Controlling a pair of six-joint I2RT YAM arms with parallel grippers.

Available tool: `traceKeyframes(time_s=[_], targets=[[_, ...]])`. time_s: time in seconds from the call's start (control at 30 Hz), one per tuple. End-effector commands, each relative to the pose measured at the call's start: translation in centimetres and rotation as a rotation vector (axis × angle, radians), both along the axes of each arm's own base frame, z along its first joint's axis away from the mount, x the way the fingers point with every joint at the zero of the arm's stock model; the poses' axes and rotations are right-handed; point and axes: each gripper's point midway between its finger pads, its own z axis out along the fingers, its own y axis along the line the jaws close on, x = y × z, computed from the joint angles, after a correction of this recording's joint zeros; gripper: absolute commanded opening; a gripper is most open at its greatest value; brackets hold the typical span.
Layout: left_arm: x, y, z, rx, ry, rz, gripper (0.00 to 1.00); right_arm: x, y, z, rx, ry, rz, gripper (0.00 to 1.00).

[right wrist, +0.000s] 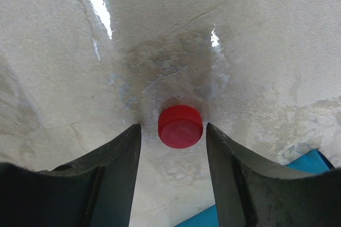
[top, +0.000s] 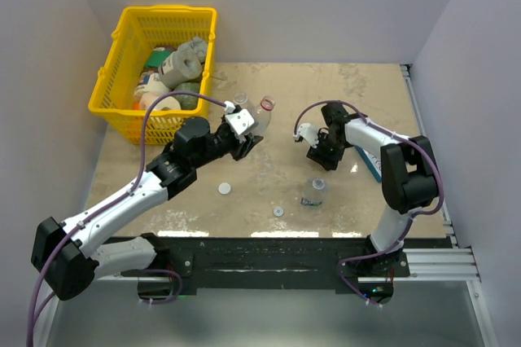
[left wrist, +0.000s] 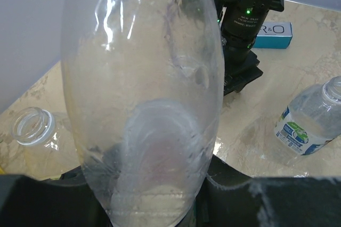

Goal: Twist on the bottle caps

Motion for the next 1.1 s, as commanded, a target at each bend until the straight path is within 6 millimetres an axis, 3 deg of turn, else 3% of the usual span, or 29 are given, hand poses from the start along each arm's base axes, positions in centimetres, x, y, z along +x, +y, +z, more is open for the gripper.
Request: traceKeyframes(time_s=[0.0, 0.13, 0.43, 0.6, 0.9, 1.07], targets=[[0.3, -0.4, 2.5, -0.048, -0.051, -0.014, 0.0, 0.1, -0.1, 0.7, -0.01, 0.015, 0.028, 0.54], [0.2, -0.4, 2.4, -0.051, -0.05, -0.017, 0.0, -0.3, -0.2, 0.5, -0.01, 0.028, 0.026, 0.51], [0.2, -0.5, 2.0, -0.052, -0.043, -0.021, 0.0, 0.9, 0.4, 0.6, 0.005, 0.018, 0.016, 0.5], [0.1, -0.5, 1.8, -0.054, -0.041, -0.02, 0.0, 1.2, 0.6, 0.6, 0.008, 0.025, 0.019, 0.41], [-0.2, -0.3, 1.4, -0.057, -0.042, -0.023, 0.0, 0.3, -0.3, 0.6, -0.025, 0.039, 0.014, 0.42], [-0.3, -0.4, 1.2, -0.06, -0.044, -0.031, 0.0, 0.5, -0.2, 1.4, -0.017, 0.014, 0.003, 0.29]])
